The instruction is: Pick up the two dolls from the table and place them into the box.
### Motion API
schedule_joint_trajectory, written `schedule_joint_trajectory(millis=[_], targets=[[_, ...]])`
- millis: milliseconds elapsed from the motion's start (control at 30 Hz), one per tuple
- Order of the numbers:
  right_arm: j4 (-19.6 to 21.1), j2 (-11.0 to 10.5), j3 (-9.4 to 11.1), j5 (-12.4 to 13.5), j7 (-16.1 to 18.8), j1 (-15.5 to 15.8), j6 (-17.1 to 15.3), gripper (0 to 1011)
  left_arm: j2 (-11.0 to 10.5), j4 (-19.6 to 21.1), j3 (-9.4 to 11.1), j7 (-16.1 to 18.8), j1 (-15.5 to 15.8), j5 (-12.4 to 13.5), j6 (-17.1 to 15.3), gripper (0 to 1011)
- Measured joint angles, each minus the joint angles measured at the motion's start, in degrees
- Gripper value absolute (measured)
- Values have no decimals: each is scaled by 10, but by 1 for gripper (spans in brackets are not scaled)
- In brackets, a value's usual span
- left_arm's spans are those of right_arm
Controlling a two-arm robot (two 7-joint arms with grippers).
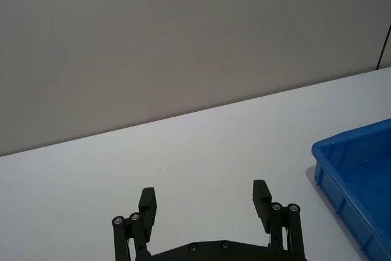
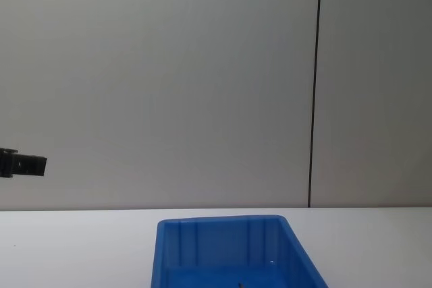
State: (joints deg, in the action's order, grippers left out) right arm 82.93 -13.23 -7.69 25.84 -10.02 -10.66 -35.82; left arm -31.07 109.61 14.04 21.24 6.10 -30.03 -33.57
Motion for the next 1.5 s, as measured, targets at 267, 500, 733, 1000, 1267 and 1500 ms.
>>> schedule_joint_trajectory(millis=[267,500,733,1000,1267,1500], targets=[[0,0,0,-1,5,-1,4,371,0,0,0,0,0,0,0,1001],[15,0,0,-1,24,1,23,371,0,0,0,0,0,0,0,1001],[40,-1,0,3,53,2,44,371,0,0,0,0,0,0,0,1001],[72,1,-4,16,99,0,58,371,0,0,0,0,0,0,0,1001],[95,7,-12,32,143,-5,57,371,0,0,0,0,0,0,0,1001],[107,14,-22,45,184,-13,42,371,0,0,0,0,0,0,0,1001]])
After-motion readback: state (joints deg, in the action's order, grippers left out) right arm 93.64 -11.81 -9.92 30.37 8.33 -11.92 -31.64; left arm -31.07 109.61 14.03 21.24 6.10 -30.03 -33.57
